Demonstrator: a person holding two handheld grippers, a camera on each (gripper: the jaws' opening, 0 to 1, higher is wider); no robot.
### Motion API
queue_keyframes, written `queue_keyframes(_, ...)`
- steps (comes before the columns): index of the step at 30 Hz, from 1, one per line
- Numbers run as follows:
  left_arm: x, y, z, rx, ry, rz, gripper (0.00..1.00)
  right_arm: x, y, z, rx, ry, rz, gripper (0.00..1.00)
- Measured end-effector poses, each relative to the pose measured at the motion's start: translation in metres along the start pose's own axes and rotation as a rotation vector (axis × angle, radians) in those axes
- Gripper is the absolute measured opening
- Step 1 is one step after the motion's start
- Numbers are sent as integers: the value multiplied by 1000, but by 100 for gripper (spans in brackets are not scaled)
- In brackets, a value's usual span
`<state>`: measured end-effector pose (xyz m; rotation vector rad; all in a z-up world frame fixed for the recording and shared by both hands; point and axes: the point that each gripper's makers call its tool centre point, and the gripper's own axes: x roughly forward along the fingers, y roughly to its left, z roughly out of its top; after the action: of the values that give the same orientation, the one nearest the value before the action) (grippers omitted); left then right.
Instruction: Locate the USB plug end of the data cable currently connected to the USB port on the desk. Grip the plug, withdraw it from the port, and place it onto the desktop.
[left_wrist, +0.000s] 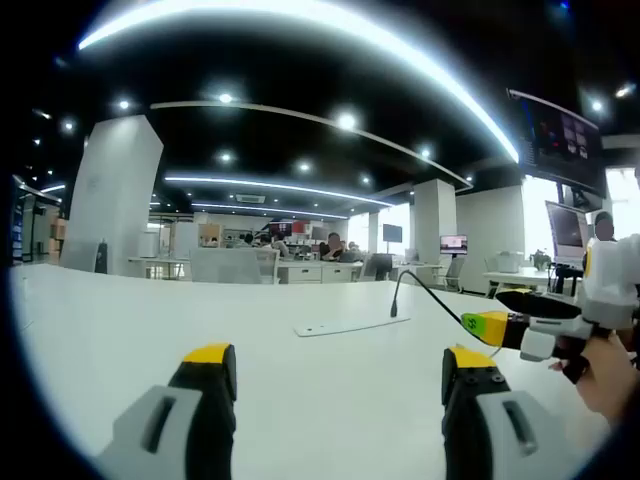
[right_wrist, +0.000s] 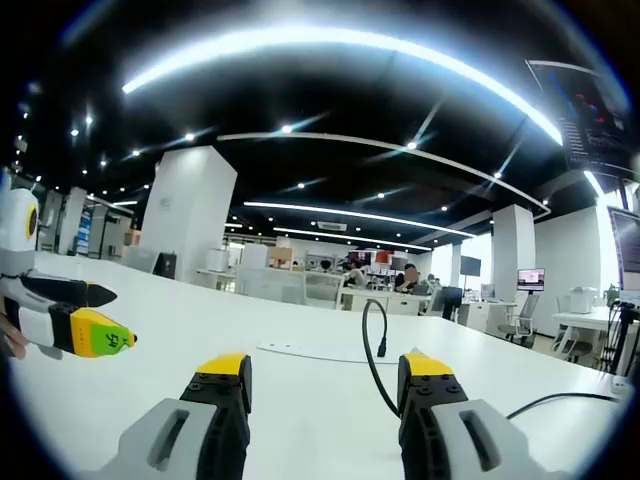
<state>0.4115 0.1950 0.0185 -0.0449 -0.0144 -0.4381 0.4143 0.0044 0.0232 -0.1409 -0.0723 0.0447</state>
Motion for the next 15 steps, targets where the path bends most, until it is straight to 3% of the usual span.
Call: queue_keyframes(15, -1, 1, 0, -3, -2, 3, 85, -1, -1, -1, 1, 0, -5, 59)
